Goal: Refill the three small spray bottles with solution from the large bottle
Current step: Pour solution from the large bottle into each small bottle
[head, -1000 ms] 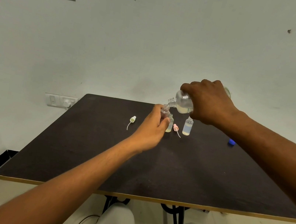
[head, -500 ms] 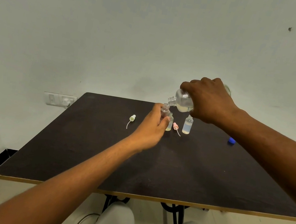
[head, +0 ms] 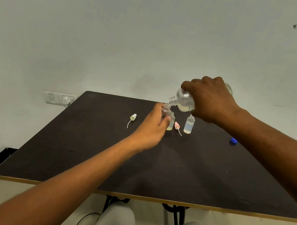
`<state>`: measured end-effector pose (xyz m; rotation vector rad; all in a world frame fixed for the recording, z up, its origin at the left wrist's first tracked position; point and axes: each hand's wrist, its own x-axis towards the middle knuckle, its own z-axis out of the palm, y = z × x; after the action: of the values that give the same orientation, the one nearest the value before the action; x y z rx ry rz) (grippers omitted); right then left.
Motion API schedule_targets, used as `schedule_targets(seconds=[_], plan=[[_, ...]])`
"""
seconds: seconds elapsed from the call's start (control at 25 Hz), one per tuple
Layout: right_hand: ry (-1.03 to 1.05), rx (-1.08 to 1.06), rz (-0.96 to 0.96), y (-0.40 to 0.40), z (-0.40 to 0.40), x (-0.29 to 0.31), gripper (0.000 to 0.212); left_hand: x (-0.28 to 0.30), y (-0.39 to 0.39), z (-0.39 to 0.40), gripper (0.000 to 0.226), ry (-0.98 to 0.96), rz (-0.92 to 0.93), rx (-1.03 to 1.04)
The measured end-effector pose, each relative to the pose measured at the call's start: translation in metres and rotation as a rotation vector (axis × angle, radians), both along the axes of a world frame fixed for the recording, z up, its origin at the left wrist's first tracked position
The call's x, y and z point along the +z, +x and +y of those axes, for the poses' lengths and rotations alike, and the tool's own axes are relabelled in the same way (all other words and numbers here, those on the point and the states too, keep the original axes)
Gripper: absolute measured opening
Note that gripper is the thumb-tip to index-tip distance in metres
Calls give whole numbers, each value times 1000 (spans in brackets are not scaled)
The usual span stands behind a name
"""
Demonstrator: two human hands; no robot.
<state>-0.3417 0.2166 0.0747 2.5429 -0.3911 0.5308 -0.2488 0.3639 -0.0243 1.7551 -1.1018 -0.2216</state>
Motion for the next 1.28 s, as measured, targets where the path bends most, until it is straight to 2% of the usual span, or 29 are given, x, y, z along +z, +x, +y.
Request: schedule_targets(seconds=[0.2,0.48,0.64,0.92,1.08,1.28], plan=[[54,-8,6,3,-3,-4,55,-2,4,-4,38,6,4,8],[254,4,-40,10,-14,-24,54,-15,17,-11,38,-10,31,19],[490,10,-99,22,-25,-45,50,-22,31,-19,34,-64,42,27],[1061,41,-297,35,-43,-72,50,-45,71,-33,31,-97,90,53],[1279,101,-386,34,-55,-93,50,-56,106,-39,25,-74,71,111],[1485,109,-500,34,-70,-125,61,-73,151,-52,29,23,30,192]])
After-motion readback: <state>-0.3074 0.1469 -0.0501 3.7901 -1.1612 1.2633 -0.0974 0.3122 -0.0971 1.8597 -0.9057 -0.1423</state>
